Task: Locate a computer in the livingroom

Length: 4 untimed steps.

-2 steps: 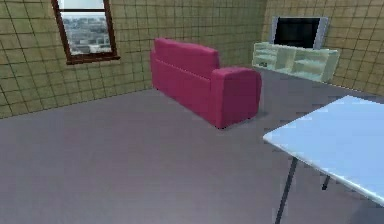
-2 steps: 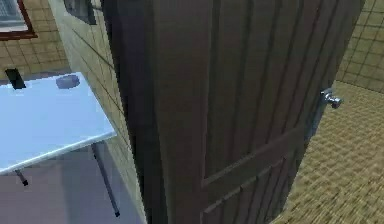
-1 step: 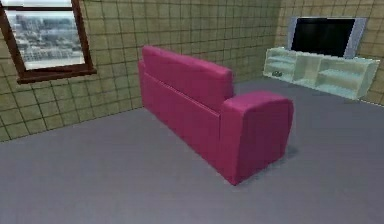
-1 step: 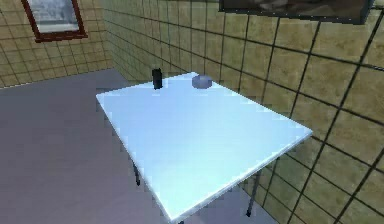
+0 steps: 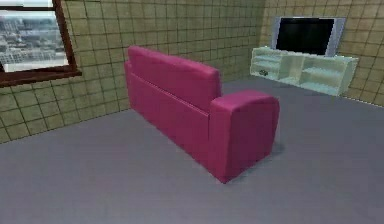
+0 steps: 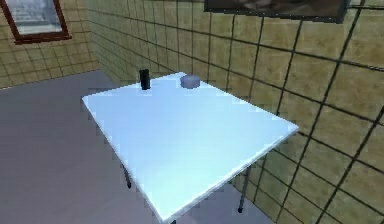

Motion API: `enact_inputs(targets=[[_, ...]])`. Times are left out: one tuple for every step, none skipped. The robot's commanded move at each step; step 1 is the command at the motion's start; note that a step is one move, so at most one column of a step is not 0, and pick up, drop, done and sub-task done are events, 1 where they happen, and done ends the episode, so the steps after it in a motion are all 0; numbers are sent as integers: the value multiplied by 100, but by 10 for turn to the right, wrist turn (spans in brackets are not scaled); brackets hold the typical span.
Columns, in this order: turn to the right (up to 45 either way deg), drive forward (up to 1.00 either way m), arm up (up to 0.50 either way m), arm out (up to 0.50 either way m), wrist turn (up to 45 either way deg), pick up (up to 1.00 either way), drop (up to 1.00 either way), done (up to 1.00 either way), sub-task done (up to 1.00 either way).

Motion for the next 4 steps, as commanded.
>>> enact_inputs(targets=[[0,30,0,0,0,0,0,0,0],[420,0,0,0,0,0,0,0,0],[30,0,0,0,0,0,0,0,0],[0,100,0,0,0,0,0,0,0]])
